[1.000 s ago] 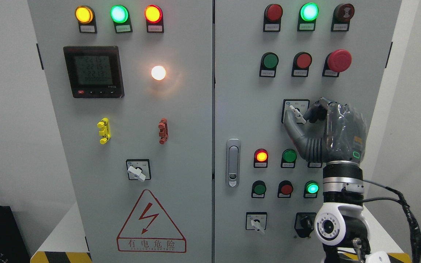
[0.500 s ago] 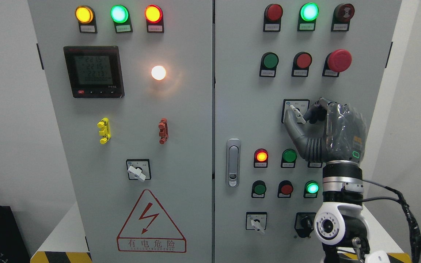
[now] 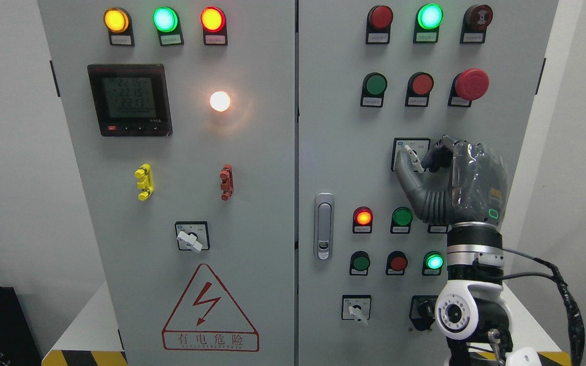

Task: Rotate and turn off gray switch

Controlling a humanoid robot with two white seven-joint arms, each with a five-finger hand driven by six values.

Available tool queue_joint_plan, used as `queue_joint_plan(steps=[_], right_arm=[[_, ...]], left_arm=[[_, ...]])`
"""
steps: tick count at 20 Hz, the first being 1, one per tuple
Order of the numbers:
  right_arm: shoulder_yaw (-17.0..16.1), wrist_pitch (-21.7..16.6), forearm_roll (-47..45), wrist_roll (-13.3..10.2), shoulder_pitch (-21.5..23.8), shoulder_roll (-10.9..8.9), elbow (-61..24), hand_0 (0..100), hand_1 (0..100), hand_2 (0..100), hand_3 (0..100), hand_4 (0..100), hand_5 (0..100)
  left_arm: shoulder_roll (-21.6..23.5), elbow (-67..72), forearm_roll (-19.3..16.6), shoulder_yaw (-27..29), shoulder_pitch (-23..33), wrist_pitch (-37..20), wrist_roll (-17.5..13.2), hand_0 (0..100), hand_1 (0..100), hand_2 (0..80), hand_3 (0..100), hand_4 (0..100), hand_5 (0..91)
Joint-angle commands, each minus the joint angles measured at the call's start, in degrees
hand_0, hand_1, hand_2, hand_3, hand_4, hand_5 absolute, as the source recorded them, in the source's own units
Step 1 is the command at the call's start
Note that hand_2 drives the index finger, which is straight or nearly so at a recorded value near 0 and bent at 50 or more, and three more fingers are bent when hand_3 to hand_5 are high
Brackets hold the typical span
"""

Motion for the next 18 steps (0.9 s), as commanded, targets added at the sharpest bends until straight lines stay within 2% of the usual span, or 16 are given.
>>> queue_joint_plan(steps=[1, 18], right_arm=[[0.5, 0.0, 0.0, -0.2, -0.1, 0.07, 0.0, 43, 39, 74, 83, 78, 91], [0.6, 0.0, 0.2, 0.1, -0.1, 0.07, 0.0, 49, 39, 77, 87, 80, 93]], left_arm=[[0.0, 1.3, -0.4, 1.8, 0.0, 0.0, 0.1, 12, 39, 0.0, 0, 0, 0.0], [0.0, 1.3, -0.4, 1.8, 0.0, 0.0, 0.1, 12, 39, 0.0, 0, 0, 0.0]])
